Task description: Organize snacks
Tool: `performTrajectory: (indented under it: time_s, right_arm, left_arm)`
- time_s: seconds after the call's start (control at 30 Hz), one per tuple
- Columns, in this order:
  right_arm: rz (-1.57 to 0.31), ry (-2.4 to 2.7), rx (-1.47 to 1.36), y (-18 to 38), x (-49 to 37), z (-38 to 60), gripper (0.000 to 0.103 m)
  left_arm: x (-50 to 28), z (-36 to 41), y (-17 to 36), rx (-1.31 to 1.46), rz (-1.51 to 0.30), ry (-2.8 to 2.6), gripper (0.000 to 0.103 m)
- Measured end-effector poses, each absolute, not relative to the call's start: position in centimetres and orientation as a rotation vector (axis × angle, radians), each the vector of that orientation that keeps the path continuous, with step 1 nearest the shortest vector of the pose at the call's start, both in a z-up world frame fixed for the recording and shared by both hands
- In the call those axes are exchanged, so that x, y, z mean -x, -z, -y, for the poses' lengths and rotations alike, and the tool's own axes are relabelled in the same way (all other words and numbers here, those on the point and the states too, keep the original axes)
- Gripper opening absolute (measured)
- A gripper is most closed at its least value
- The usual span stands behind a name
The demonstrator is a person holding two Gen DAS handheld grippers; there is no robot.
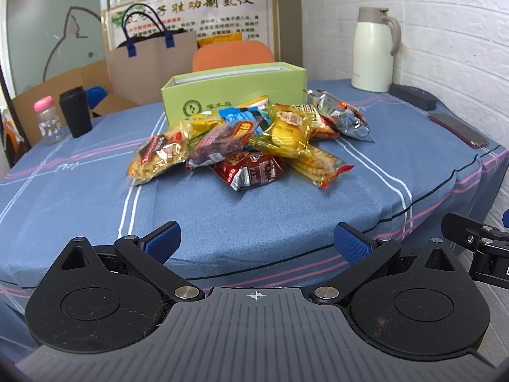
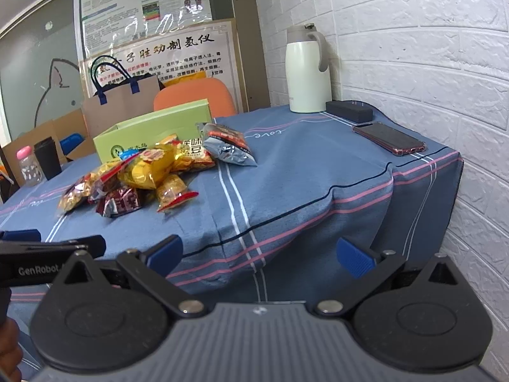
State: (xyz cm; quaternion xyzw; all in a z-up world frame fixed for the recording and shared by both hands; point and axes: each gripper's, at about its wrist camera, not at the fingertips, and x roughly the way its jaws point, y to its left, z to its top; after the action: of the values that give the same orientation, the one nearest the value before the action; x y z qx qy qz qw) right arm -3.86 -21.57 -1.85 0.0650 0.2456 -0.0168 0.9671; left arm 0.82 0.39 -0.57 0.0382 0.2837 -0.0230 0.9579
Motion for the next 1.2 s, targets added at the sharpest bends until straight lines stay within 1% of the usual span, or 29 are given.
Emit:
performTrajectory:
  time_s: [1.2]
  right_arm:
    - [-0.504, 0.012, -0.095, 1.86, 3.96, 20.57, 0.103]
  left_arm:
    - [-1.02, -0.82, 0.76, -0.054, -0.603, 0.06, 0.092]
